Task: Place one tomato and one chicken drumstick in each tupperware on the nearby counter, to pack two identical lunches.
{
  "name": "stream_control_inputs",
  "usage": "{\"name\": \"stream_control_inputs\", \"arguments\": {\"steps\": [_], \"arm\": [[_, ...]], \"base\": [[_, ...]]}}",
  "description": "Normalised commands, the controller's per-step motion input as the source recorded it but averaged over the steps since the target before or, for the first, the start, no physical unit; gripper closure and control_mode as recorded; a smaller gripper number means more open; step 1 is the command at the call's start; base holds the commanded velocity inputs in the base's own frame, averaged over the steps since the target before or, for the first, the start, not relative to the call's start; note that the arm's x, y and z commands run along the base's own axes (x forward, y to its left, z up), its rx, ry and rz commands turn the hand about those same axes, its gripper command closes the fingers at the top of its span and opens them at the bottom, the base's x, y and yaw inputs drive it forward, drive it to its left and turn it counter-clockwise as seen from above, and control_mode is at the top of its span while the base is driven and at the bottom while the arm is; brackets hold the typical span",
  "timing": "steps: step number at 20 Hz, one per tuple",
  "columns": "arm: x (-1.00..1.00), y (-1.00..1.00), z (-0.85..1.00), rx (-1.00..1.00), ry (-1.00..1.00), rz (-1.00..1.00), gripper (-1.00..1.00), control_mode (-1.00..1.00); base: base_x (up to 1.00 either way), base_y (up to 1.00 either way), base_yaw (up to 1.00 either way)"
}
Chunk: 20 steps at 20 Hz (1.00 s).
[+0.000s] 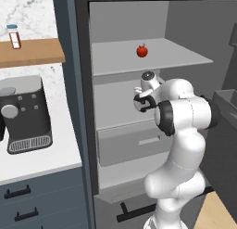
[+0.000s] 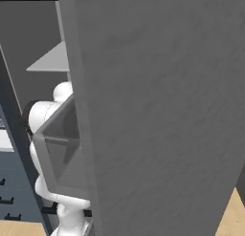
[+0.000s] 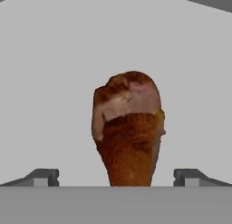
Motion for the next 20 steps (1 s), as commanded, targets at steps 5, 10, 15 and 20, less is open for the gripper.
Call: {"name": "stream_control_inputs", "arguments": {"steps": [5, 10, 15, 20], "arm": [[0.45, -0.22, -0.42, 0.0, 0.0, -0.08, 1.0, -1.0], [-0.28, -0.25, -0.51, 0.0, -0.02, -0.03, 1.0, -1.0], [-1.0, 0.0, -0.34, 0.0, -0.12, 0.0, 1.0, -1.0], [-1.0, 0.03, 0.02, 0.0, -0.11, 0.0, 1.0, -1.0]], "base": [[0.0, 0.0, 0.0], [0.0, 0.0, 0.0], [0.0, 0.0, 0.0], [0.0, 0.0, 0.0]]}}
